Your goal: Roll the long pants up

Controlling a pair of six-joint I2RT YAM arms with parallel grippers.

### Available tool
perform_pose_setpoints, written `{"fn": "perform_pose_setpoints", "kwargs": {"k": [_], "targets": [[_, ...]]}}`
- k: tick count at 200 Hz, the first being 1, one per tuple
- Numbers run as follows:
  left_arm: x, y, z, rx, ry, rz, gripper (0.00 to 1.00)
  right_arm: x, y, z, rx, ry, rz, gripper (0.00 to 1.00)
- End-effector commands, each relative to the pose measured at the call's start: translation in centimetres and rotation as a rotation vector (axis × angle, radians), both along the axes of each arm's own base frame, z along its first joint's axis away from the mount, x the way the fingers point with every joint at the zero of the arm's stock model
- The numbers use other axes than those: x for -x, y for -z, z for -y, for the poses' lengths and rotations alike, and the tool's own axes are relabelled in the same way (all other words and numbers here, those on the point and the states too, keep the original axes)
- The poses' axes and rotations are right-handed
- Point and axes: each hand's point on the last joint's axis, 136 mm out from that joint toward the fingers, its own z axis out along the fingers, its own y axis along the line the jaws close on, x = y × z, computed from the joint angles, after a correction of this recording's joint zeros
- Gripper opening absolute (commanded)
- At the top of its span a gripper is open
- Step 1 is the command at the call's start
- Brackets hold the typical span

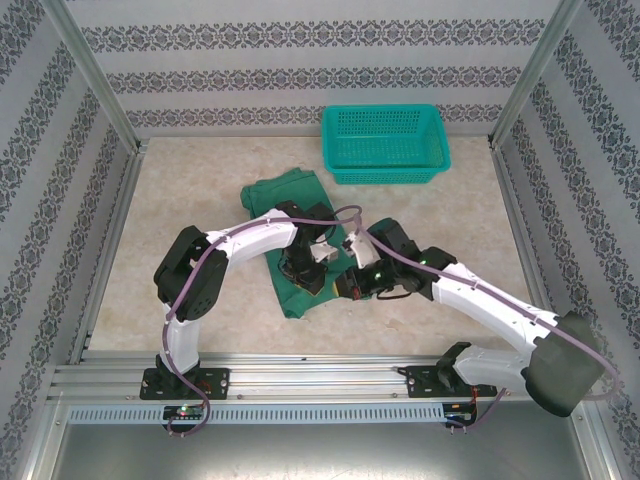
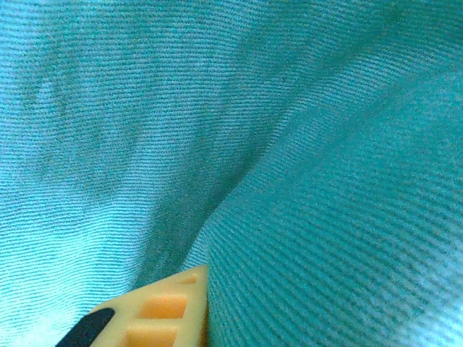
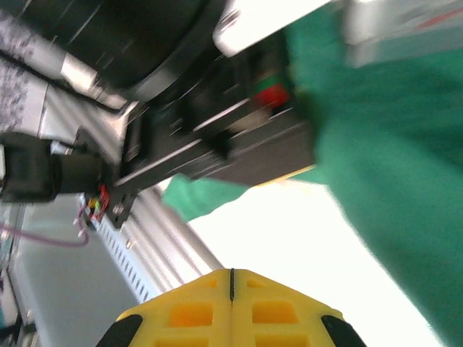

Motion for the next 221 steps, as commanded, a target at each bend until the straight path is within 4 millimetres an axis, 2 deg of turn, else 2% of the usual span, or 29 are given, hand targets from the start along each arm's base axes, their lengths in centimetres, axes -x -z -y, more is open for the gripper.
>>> {"fn": "perform_pose_setpoints", "kwargs": {"k": [1,23,43,69,108,131,193,221], "targets": [[-0.8,-0.4,0.4,0.049,-0.012,0.020,0.18,2.1,0.5,-1.0,0.016,-0.090,-0.033,0.00],[-0.7,-0.4,0.3,0.049,-0.010,0.016,0.18,3.1,1.5,-1.4,0.049,-0.120,-0.056,0.00],[-0.6,-0.5,0.2,0.055,-0.007,0.017,0.18,3.2,2.2,-1.2,0.072,-0.112,-0.063,0.00],[-0.4,-0.7,0.0,0.056,-0.004,0.016,0.18,2.6,3.3,-0.7,0.133,-0.082,-0.069,0.00],[-0.4,-0.8,-0.4,0.056,-0.008,0.016,0.18,2.0,6.4,0.2,0.265,-0.060,-0.133,0.00],[-0.4,-0.8,-0.6,0.061,-0.010,0.019,0.18,1.5,7.2,0.4,0.306,-0.048,-0.143,0.00],[-0.1,-0.9,-1.5,0.056,-0.020,0.027,0.19,-2.3,7.9,2.5,0.353,0.054,-0.132,0.00],[-0.5,-1.0,-2.1,0.031,-0.025,0.064,0.20,-4.0,7.5,2.6,0.344,0.076,-0.116,0.00]]}}
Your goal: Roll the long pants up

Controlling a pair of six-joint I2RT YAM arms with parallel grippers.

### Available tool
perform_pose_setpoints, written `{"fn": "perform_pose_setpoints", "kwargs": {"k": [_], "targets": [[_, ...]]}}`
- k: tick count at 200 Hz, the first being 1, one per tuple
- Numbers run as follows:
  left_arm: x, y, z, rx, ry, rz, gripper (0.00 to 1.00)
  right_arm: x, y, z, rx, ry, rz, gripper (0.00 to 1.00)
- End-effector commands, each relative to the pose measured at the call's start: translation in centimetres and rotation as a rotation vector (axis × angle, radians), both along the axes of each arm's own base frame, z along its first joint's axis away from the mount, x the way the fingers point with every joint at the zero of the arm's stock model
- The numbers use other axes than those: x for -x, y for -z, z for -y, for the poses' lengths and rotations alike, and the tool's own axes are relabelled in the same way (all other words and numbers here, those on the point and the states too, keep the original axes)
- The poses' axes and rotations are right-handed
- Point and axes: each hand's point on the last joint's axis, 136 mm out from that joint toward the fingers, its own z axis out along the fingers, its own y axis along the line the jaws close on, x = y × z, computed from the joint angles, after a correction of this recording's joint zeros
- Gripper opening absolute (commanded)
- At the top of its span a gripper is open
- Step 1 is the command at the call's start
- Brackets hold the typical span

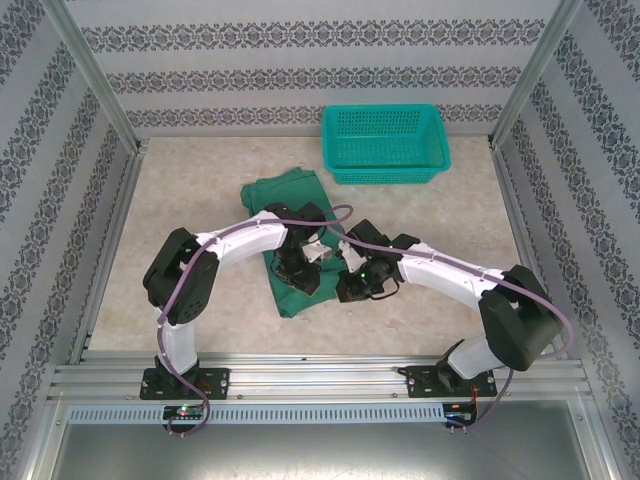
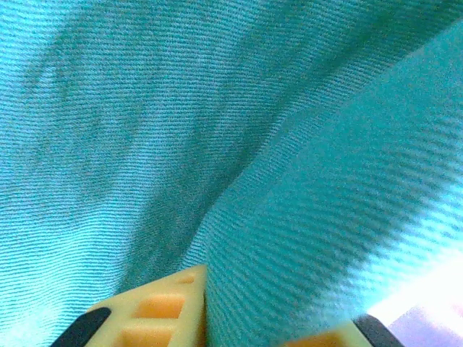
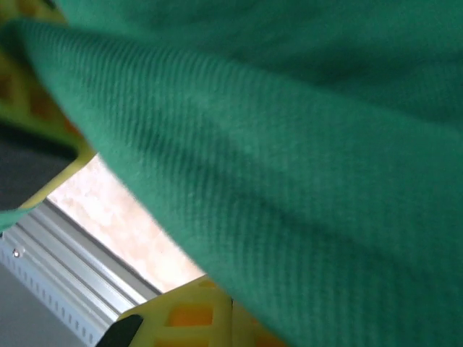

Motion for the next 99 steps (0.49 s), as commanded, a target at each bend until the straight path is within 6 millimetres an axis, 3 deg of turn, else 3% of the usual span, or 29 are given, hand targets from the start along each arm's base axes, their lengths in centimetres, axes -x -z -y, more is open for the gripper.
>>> {"fn": "perform_pose_setpoints", "kwargs": {"k": [1,55,99], "targets": [[-0.7,-0.8,-1.0,-0.010,0.003,0.059,0.20,-1.5,-0.3,0.3,0.020,-0.003,0.033,0.00],[-1.9,-1.5,-2.1,-0.065,-0.001,0.149,0.25,-3.7,-0.1,-0.6,0.027,0.004,0.039,0.00],[-2.8,-1.6,-3.8,-0.160,0.013,0.211,0.21,-5.0,-0.2,-0.7,0.040,0.020,0.058,0.00]]}}
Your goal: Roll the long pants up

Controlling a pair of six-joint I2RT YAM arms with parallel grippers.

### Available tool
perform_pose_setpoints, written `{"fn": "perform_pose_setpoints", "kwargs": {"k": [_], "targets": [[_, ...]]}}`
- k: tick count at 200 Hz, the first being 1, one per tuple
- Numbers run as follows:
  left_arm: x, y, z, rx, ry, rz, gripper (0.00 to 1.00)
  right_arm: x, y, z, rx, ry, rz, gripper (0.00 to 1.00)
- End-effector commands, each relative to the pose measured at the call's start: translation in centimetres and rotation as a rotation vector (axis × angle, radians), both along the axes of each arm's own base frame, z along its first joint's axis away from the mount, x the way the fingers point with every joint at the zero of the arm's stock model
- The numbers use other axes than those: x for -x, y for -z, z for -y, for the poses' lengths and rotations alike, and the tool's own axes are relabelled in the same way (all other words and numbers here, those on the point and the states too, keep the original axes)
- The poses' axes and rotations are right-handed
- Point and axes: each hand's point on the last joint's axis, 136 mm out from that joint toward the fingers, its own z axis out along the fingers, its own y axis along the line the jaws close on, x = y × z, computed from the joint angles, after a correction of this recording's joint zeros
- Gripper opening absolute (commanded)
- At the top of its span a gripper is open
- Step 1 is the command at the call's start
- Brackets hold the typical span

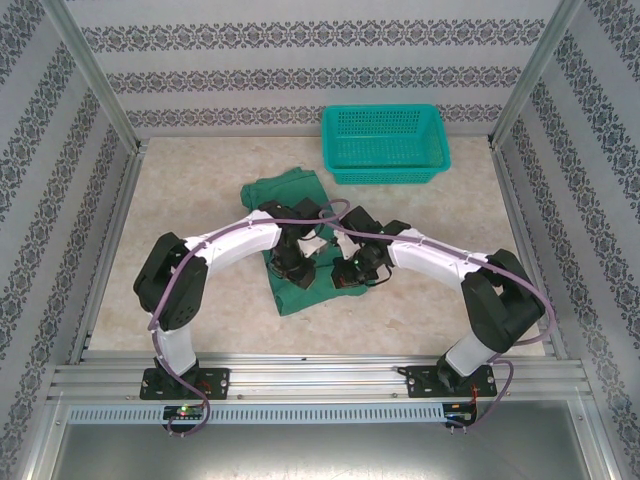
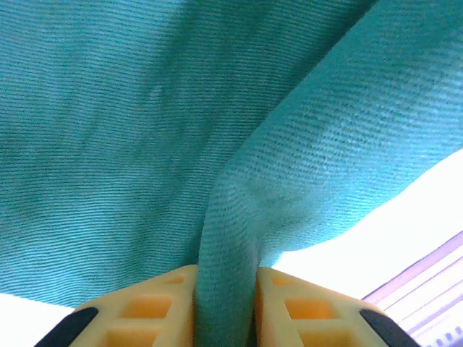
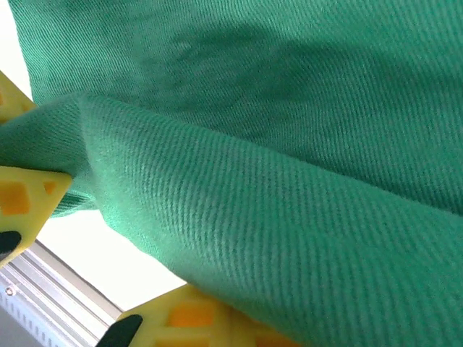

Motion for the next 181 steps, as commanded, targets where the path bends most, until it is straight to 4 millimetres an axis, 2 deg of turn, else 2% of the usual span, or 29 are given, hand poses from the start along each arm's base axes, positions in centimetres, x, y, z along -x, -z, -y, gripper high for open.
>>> {"fn": "perform_pose_setpoints", "kwargs": {"k": [1,25,56,90,114,128,146,163,181], "targets": [[-1.0,-0.5,-2.1,-0.081,0.011,0.064,0.21,-1.6,-0.1,0.2,0.021,0.011,0.029,0.00],[-1.9,0.2,-2.8,-0.131,0.007,0.083,0.17,-2.7,0.0,0.4,0.023,0.032,0.034,0.00],[-4.1,0.6,-3.6,-0.193,-0.017,0.142,0.17,-4.5,0.1,0.5,0.014,0.055,0.035,0.00],[-6.4,-1.4,-3.6,-0.216,-0.038,0.250,0.25,-6.4,0.5,0.5,0.010,0.081,0.040,0.00],[-7.3,-2.6,-3.9,-0.226,-0.043,0.304,0.28,-8.0,1.1,0.5,0.013,0.100,0.039,0.00],[-6.9,-3.0,-3.5,-0.208,-0.020,0.316,0.28,-8.8,1.8,0.4,0.016,0.111,0.033,0.00],[-5.4,-3.7,-2.7,-0.161,0.021,0.322,0.28,-9.5,2.7,0.1,0.023,0.120,0.020,0.00],[-3.1,-4.3,-1.5,-0.080,0.059,0.305,0.28,-9.9,3.4,-0.4,0.012,0.130,0.003,0.00],[-0.8,-4.6,-1.3,-0.051,0.082,0.320,0.30,-9.9,3.7,-0.9,-0.010,0.138,-0.014,0.00]]}}
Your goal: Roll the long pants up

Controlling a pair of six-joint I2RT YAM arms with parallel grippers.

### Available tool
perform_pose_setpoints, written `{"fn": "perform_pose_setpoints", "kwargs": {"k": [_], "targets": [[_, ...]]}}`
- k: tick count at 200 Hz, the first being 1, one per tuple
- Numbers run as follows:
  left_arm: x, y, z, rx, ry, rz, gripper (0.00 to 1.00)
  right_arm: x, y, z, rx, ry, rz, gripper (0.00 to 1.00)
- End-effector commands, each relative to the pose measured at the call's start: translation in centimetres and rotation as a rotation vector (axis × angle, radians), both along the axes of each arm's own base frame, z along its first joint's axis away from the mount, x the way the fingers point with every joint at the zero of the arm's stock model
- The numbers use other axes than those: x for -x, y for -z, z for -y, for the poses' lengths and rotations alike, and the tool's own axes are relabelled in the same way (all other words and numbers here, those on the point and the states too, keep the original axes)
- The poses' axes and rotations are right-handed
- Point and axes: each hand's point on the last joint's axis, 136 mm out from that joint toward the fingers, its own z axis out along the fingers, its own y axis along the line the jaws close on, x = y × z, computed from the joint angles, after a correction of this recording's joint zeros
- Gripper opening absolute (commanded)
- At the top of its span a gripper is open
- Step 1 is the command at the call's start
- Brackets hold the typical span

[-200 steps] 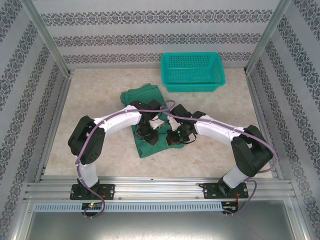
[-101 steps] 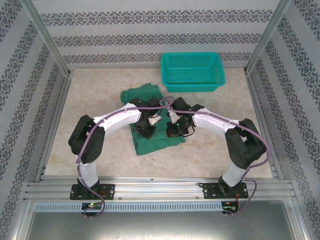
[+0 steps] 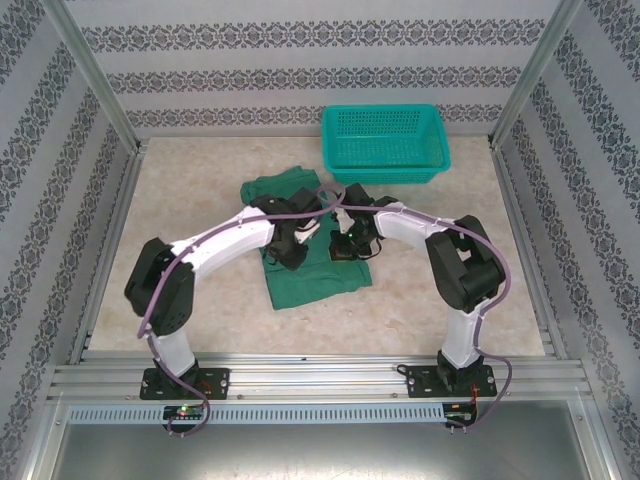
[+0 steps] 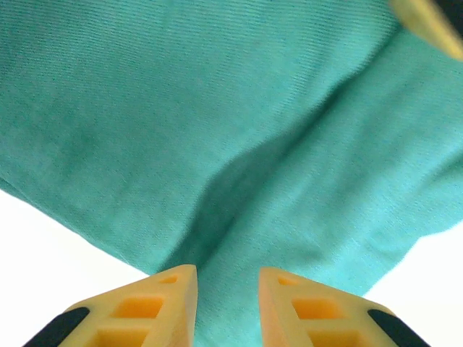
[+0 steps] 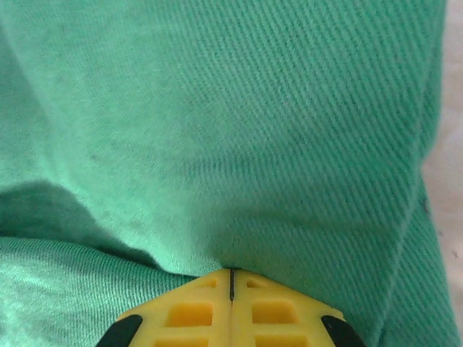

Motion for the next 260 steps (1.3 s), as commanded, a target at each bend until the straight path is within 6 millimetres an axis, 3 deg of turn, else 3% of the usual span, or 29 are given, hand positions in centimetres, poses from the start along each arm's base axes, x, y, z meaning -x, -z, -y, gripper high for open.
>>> {"fn": "perform_pose_setpoints", "kwargs": {"k": [1,33,59,123,133,136,141,170,225,260], "targets": [[3.3,-1.7,1.5,0.078,0.095,0.026,0.30,-1.1,0.1,-0.8,-0.031,0.018,0.008,0.00],[7.6,-1.7,2.2,0.069,0.174,0.125,0.39,-0.7,0.3,-1.1,-0.059,0.022,-0.011,0.00],[8.7,-0.9,1.8,-0.030,0.189,0.223,0.48,-0.3,0.4,-0.9,-0.054,0.022,-0.017,0.00],[5.7,2.1,1.0,-0.345,0.299,0.381,0.55,0.1,0.2,-0.9,-0.083,0.034,-0.008,0.00],[6.0,2.6,1.2,-0.350,0.325,0.363,0.56,0.2,0.1,-1.0,-0.093,0.034,-0.012,0.00],[6.1,2.7,1.3,-0.347,0.333,0.358,0.68,0.2,0.2,-1.0,-0.094,0.034,-0.012,0.00],[6.3,2.8,1.5,-0.342,0.345,0.353,0.71,0.2,0.1,-1.1,-0.096,0.034,-0.012,0.00],[6.4,2.5,1.4,-0.359,0.383,0.370,0.71,0.1,0.3,-1.0,-0.095,0.037,-0.006,0.00],[7.6,5.5,1.3,-0.412,0.487,0.254,0.72,-0.1,0.4,-1.2,-0.102,0.039,-0.007,0.00],[7.2,5.2,1.1,-0.402,0.497,0.267,0.74,-0.1,0.2,-1.2,-0.104,0.040,-0.004,0.00]]}}
